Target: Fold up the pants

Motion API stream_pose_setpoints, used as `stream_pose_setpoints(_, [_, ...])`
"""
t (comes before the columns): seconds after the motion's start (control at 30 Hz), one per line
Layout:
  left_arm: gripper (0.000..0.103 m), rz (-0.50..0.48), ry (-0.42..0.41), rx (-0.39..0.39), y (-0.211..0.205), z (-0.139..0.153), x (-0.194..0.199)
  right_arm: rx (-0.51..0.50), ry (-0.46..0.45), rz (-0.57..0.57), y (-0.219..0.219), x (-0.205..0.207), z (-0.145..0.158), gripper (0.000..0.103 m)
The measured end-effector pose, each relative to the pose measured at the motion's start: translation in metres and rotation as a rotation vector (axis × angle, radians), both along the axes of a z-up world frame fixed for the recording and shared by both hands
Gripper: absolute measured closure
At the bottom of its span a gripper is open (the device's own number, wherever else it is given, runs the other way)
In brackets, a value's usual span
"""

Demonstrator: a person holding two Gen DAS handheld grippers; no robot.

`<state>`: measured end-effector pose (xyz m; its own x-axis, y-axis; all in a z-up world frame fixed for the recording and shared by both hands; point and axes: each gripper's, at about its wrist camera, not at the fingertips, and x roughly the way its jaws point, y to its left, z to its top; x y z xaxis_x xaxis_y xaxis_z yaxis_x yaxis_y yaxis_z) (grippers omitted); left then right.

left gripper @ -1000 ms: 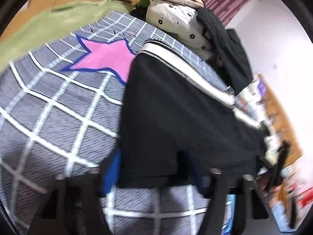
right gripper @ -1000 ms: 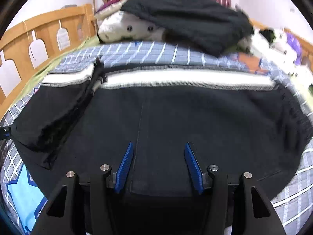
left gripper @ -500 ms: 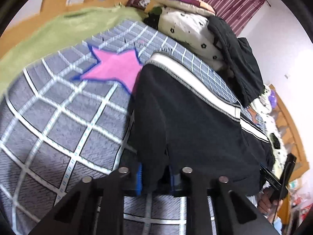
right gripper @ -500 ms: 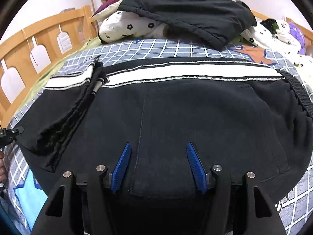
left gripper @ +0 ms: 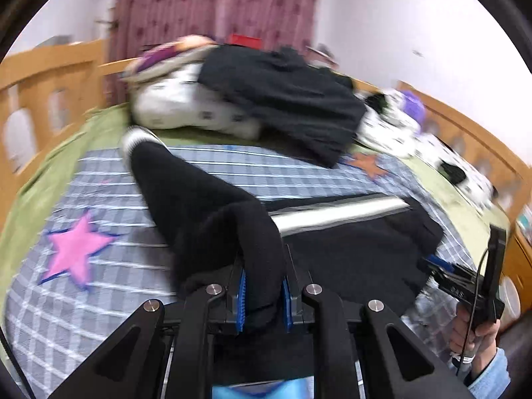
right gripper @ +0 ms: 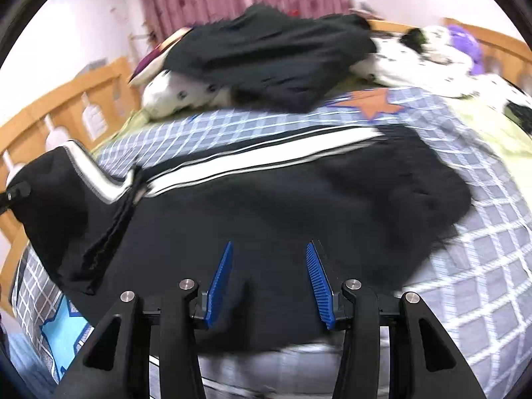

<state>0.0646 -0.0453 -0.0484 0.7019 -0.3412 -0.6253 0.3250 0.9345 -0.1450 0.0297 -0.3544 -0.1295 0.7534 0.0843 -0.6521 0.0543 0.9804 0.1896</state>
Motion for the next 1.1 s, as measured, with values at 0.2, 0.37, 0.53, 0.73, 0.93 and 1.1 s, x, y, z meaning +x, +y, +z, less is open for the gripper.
stream_pose_setpoints(0.2, [0.088, -0.164, 0.100, 0.001, -0.104, -0.050, -0.004, -0.042, -0.027, -0.156, -0.048, -0.042, 0.010, 0.057])
stream_pose_setpoints(0.37, [0.088, -0.219, 0.191, 0.011, -0.148, -0.093, -0.005, -0.060, -0.039, -0.189, -0.058, -0.057, 0.017, 0.057])
stream_pose_setpoints(0.53, [0.068, -0.288, 0.164, 0.000, -0.131, -0.073, -0.024, -0.071, -0.013, -0.147, -0.048, -0.051, 0.012, 0.057])
stream_pose_setpoints(0.73, [0.034, -0.221, 0.025, 0.012, -0.058, -0.042, -0.059, -0.040, -0.004, -0.031, -0.011, -0.036, 0.008, 0.053])
stream_pose_setpoints(0.93, [0.027, -0.066, 0.061, 0.097, 0.005, -0.068, -0.069, 0.115, 0.048, 0.117, 0.019, 0.000, 0.009, 0.044])
stream_pose_setpoints(1.1, [0.027, -0.050, 0.183, 0.001, 0.012, -0.098, -0.058, 0.195, 0.187, 0.162, 0.033, 0.042, -0.015, 0.041])
